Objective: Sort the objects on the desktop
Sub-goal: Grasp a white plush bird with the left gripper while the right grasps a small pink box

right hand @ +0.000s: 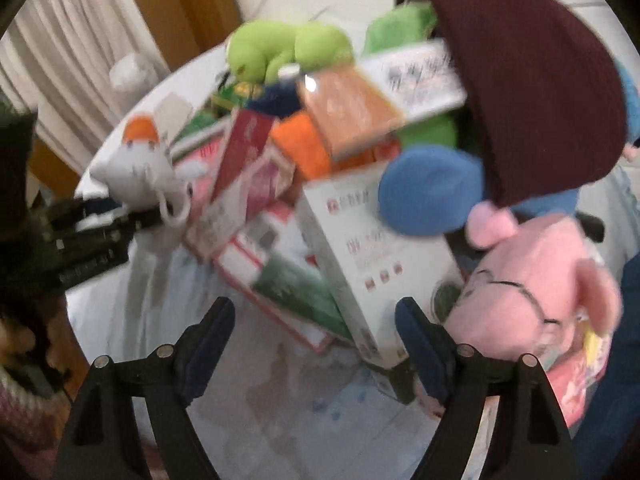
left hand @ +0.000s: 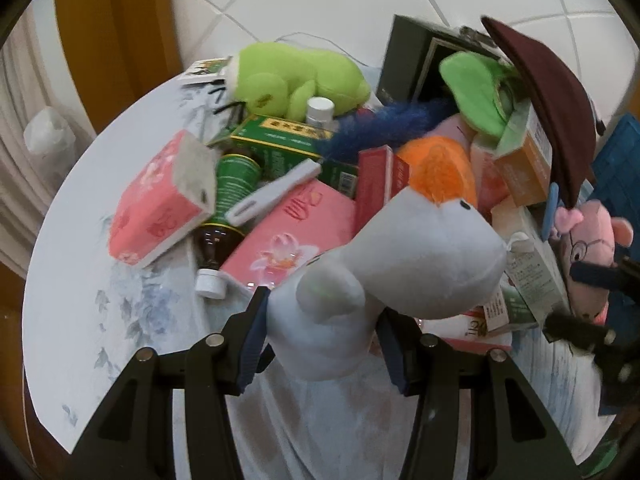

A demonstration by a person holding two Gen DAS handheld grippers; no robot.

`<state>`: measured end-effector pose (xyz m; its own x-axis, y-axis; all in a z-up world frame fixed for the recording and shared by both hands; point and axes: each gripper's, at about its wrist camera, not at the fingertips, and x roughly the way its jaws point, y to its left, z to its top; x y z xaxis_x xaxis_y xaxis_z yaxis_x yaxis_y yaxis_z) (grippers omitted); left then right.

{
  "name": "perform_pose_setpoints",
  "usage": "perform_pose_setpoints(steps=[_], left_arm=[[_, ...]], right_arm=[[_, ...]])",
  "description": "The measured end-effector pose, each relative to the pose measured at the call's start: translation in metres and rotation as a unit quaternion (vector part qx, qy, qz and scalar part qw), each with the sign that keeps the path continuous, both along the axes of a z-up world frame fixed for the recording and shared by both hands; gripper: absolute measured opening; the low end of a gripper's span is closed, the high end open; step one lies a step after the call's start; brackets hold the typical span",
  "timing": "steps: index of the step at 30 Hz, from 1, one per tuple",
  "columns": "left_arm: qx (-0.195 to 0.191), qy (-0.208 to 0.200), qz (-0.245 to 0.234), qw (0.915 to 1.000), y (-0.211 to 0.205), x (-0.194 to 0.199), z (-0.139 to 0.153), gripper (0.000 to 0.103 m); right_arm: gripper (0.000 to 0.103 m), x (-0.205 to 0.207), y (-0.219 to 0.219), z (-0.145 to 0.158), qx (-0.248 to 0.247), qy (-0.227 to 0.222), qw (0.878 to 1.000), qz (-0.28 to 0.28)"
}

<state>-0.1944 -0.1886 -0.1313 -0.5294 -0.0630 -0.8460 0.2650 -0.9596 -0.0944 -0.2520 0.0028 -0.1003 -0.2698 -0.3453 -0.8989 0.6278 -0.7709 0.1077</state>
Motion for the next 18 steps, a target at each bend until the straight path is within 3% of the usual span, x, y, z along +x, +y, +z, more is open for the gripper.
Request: perform_pose_setpoints(steps=[2, 5, 8, 14, 18], left_arm=[[-0.002, 0.007, 0.009, 0.9999, -0.007, 0.003, 0.003, 0.051], [-0.003, 0.007, 0.024, 0.9997, -0.021, 0.006, 0.001, 0.051], [0.003, -0.002, 0.038, 0.9993, -0.035, 0.012, -0.007, 0.051], [0.012, -0.014, 0.046, 0.9988, -0.057, 0.007, -0.023, 0.051], [0.012, -0.015, 0.037, 0.9991, -0.063, -0.005, -0.029, 0.051]], right_arm=[[0.056, 0.001, -0.008, 0.014, -0.017, 0.014, 1.0, -0.001], [0.056, 0.0, -0.029, 0.021, -0.045, -0.001, 0.999, 0.006], [0.056, -0.006, -0.057, 0.01, -0.064, -0.04, 0.997, 0.012], [0.055, -0.025, -0.094, -0.033, -0.042, -0.077, 0.996, -0.01], [0.048, -0.045, -0.106, -0.058, -0.042, -0.111, 0.993, -0.027]])
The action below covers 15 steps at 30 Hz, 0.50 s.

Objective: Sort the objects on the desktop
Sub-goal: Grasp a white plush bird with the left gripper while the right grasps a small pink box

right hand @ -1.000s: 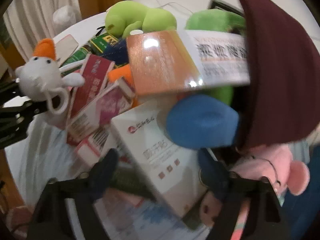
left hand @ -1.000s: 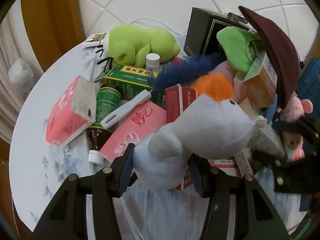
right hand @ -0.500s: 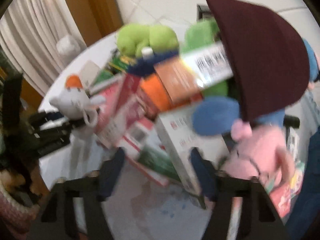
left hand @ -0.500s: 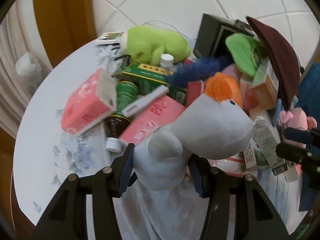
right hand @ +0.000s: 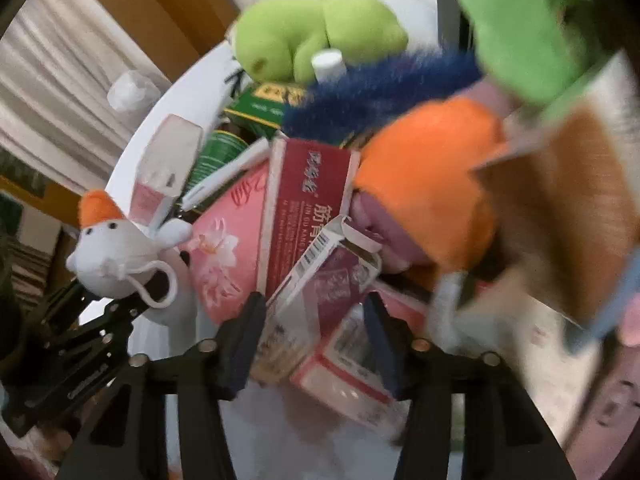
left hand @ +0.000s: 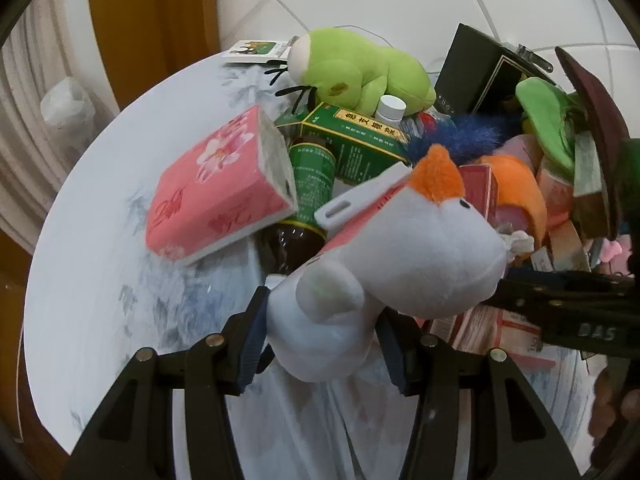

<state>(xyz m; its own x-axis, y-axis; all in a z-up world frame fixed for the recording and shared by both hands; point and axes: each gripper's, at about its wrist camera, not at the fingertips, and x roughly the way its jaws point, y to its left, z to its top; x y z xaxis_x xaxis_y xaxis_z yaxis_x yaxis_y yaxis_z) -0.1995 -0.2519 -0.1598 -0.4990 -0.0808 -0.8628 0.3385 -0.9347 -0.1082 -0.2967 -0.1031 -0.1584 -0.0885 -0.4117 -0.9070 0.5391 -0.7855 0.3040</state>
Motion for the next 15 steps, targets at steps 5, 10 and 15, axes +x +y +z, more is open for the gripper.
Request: perform_pose_setpoints(steps=[5, 10, 15], left_arm=[[-0.003, 0.008, -0.006, 0.9999, -0.005, -0.006, 0.005, 0.05], [-0.006, 0.04, -0.019, 0.999, 0.006, 0.004, 0.029, 0.05], [-0.013, 0.08, -0.044, 0.9957, 0.032, 0.018, 0.063, 0.05]], right_arm=[[0.033, -0.001, -0.006, 0.004, -0.006, 0.025, 1.0, 0.002], [0.031, 0.015, 0.006, 0.024, -0.026, 0.037, 0.999, 0.005], [0.031, 0.044, 0.022, 0.073, -0.046, 0.098, 0.994, 0.014]])
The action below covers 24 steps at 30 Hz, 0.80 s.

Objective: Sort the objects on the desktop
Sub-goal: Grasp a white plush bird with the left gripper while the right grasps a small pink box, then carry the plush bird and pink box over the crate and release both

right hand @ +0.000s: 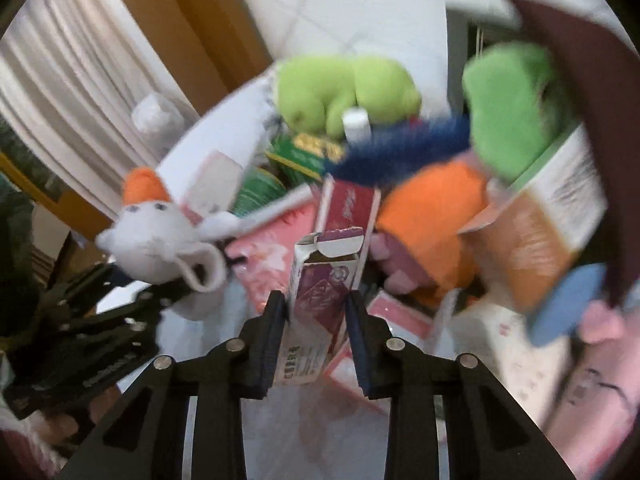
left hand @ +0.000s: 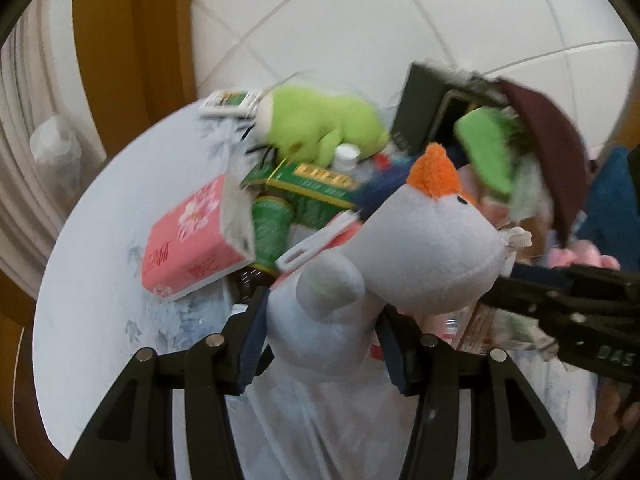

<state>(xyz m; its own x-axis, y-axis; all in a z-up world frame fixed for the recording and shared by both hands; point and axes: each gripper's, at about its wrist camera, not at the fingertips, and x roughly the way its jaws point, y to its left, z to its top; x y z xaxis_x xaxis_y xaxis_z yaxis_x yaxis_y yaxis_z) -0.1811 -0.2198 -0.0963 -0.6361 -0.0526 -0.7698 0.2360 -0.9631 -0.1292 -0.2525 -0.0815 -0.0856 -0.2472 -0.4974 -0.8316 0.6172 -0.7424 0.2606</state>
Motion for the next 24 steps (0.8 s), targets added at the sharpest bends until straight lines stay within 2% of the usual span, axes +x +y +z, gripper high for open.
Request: perform_pose_setpoints(steps=[4, 7, 11, 14, 19, 20, 24], left_arm=[[-0.009, 0.033, -0.032, 0.9989, 0.031, 0.01, 0.03, 0.05], [-0.013, 0.059, -0.068, 0.9958, 0.063, 0.016, 0.055, 0.05], [-0.019, 0.101, -0.127, 0.9865, 0.117, 0.027, 0.089, 0.05], [-0.022, 0.132, -0.181, 0.9744, 0.17, 0.031, 0.114, 0.051], [-0.019, 0.164, -0.257, 0.9521, 0.255, 0.038, 0.145, 0.051], [-0.017, 0.168, -0.267, 0.9489, 0.267, 0.039, 0.15, 0.051], [-0.007, 0.19, -0.318, 0.9287, 0.341, 0.042, 0.177, 0.051]], right_arm=[[0.031, 0.033, 0.034, 0.055, -0.013, 0.076, 0.997, -0.016], [0.031, 0.056, 0.065, 0.089, -0.021, 0.122, 0.991, -0.048], [0.031, 0.085, 0.113, 0.129, -0.025, 0.179, 0.979, -0.098], [0.031, 0.108, 0.158, 0.158, -0.026, 0.217, 0.965, -0.144], [0.031, 0.144, 0.24, 0.198, -0.023, 0.274, 0.934, -0.229], [0.031, 0.154, 0.263, 0.208, -0.021, 0.288, 0.924, -0.252], [0.031, 0.175, 0.322, 0.231, -0.014, 0.32, 0.895, -0.309]])
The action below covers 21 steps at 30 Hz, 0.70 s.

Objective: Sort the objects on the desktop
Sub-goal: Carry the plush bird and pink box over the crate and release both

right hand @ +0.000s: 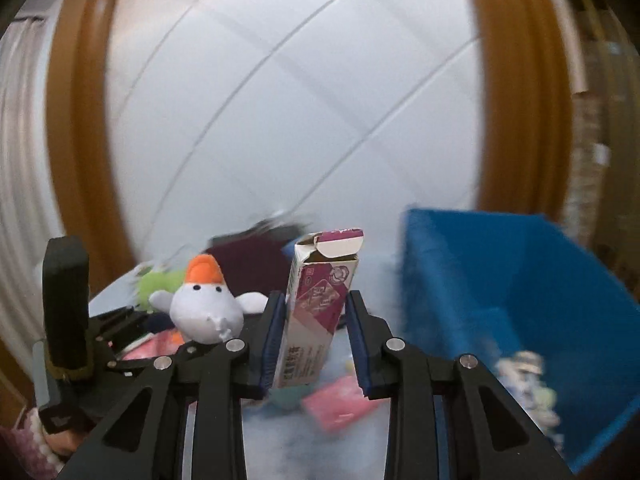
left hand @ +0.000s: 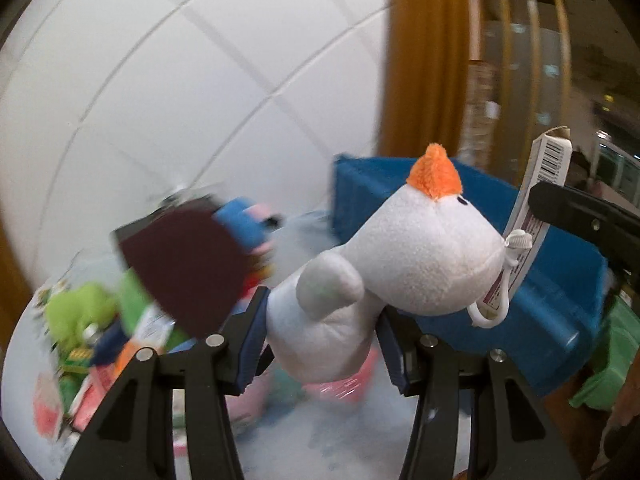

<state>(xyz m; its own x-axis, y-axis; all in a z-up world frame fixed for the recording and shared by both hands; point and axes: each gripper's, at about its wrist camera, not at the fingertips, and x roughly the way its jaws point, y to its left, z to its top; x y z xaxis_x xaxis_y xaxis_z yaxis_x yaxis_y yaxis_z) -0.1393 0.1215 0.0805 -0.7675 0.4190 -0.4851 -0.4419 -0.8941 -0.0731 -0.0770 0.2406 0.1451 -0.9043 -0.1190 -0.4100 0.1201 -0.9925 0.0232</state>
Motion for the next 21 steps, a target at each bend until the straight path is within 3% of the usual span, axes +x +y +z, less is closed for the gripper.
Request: perform_pose_setpoints(steps=[9, 17, 21], left_arm=[[-0.004, 0.019, -0.074, 0.9971, 0.14, 0.007, 0.039, 0.051], [-0.03, 0.012, -0.101, 0.9943, 0.244, 0.02, 0.046, 0.051], [-0.049, 0.008, -0.099, 0.9938, 0.269, 0.022, 0.044, 0.05]], right_arm=[[0.031, 0.035, 0.133, 0.027, 0.008, 0.04, 0.992, -0.119], [0.031, 0.03, 0.225, 0.004, 0.052, 0.011, 0.983, -0.176], [0.031, 0.025, 0.263, -0.014, 0.065, -0.014, 0.981, -0.185]])
